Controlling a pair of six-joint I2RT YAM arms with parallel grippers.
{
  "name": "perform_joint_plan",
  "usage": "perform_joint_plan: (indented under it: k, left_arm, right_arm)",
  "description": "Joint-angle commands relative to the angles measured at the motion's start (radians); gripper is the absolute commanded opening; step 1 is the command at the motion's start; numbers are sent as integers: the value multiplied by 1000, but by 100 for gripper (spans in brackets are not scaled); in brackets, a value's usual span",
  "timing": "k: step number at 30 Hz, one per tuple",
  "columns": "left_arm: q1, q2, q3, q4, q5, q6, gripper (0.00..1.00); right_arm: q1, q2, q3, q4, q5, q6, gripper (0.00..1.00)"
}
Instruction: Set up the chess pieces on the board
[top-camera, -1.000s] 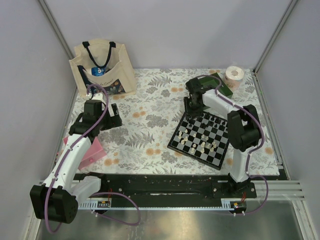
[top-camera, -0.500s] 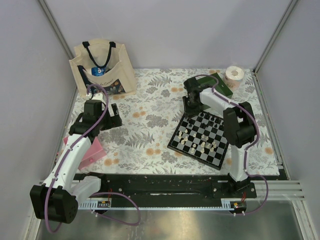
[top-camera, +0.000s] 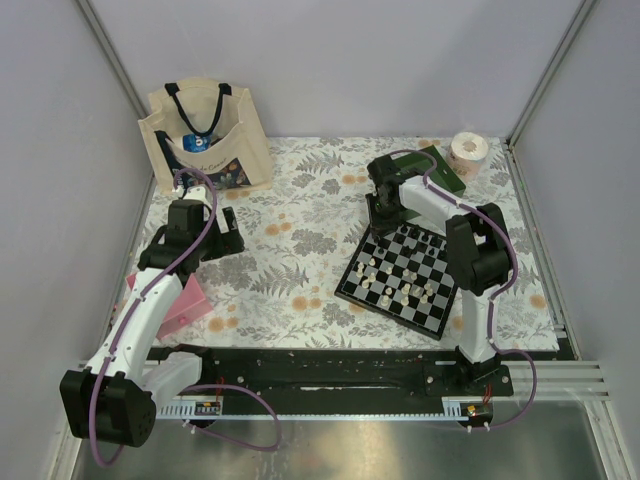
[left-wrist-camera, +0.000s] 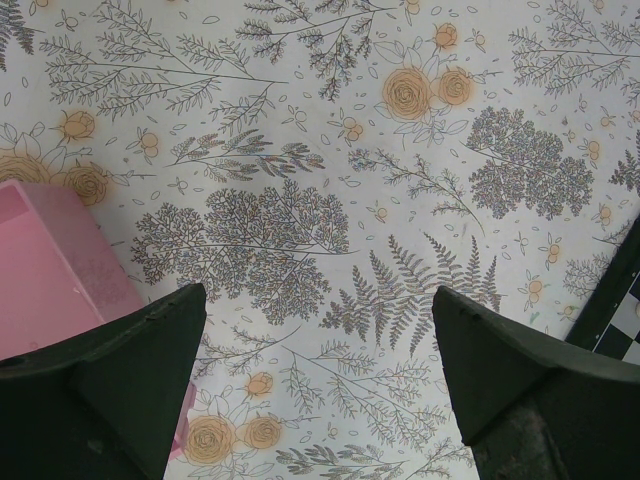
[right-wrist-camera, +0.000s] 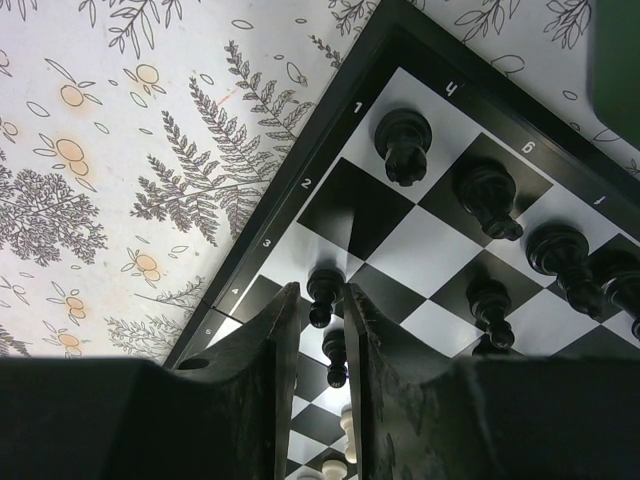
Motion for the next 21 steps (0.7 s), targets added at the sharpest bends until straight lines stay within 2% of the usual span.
perform_joint_plan:
  k: [1, 5, 14, 21]
  left_arm:
    - [3, -7, 43, 24, 14, 7, 99]
    - [3, -9, 43, 23, 12, 7, 99]
    - [3, -7, 43, 26, 15, 7, 99]
    - [5, -6, 45, 24, 17, 7, 99]
  right_arm:
    - [10, 1, 25, -16, 14, -12, 32]
    - [10, 6, 33, -25, 14, -15, 31]
    - [10, 4, 58, -28, 39, -29, 11]
    - [10, 17, 117, -28, 105, -30, 11]
